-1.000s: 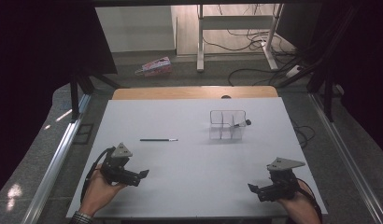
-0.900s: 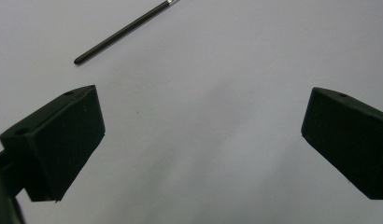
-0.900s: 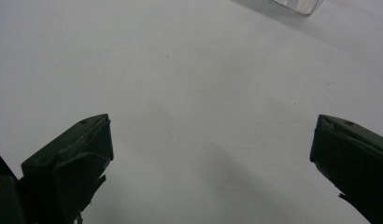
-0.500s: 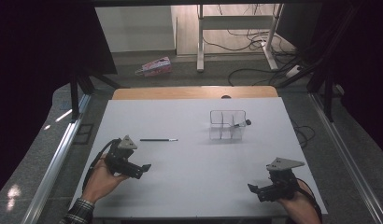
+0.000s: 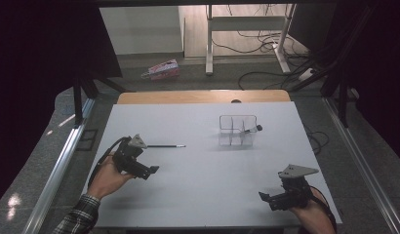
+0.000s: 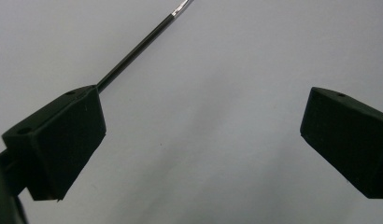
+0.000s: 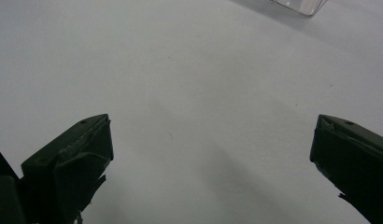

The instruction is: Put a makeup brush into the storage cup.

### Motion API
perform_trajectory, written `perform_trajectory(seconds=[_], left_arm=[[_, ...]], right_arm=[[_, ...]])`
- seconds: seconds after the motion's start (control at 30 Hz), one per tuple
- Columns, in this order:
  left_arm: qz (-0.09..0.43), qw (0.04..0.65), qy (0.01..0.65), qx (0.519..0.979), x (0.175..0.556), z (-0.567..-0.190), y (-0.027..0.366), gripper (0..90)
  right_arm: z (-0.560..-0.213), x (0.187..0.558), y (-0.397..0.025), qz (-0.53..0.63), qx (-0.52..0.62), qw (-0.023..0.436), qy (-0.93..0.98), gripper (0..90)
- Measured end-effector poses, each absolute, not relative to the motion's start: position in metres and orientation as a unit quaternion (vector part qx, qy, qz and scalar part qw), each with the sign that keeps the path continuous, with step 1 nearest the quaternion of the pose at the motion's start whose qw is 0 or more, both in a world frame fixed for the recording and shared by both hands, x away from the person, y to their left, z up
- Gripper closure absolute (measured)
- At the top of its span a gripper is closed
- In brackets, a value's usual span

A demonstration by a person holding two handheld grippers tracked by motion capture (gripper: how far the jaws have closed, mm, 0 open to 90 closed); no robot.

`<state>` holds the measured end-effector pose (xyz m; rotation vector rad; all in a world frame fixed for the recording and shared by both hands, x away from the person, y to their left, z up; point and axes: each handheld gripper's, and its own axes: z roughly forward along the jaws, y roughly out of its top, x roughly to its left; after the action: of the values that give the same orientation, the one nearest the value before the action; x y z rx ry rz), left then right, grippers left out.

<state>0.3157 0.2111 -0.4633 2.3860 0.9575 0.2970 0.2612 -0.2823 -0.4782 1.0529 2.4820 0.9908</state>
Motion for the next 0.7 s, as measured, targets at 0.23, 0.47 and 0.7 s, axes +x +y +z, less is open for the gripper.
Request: perform_trajectory(seconds=[0.23,0.47,0.7], left_arm=[[0.106,0.261,0.343,0.896,0.331,-0.460,0.208,0.6],[0.100,0.249,0.336,0.903,0.344,-0.460,0.203,0.7],[0.102,0.242,0.330,0.907,0.358,-0.458,0.200,0.8]], right_arm=[[-0.478,0.262,-0.283,0.343,0.363,0.134,0.856,0.0],[-0.478,0.262,-0.284,0.346,0.363,0.132,0.855,0.0],[-0.478,0.262,-0.284,0.348,0.363,0.132,0.854,0.0]])
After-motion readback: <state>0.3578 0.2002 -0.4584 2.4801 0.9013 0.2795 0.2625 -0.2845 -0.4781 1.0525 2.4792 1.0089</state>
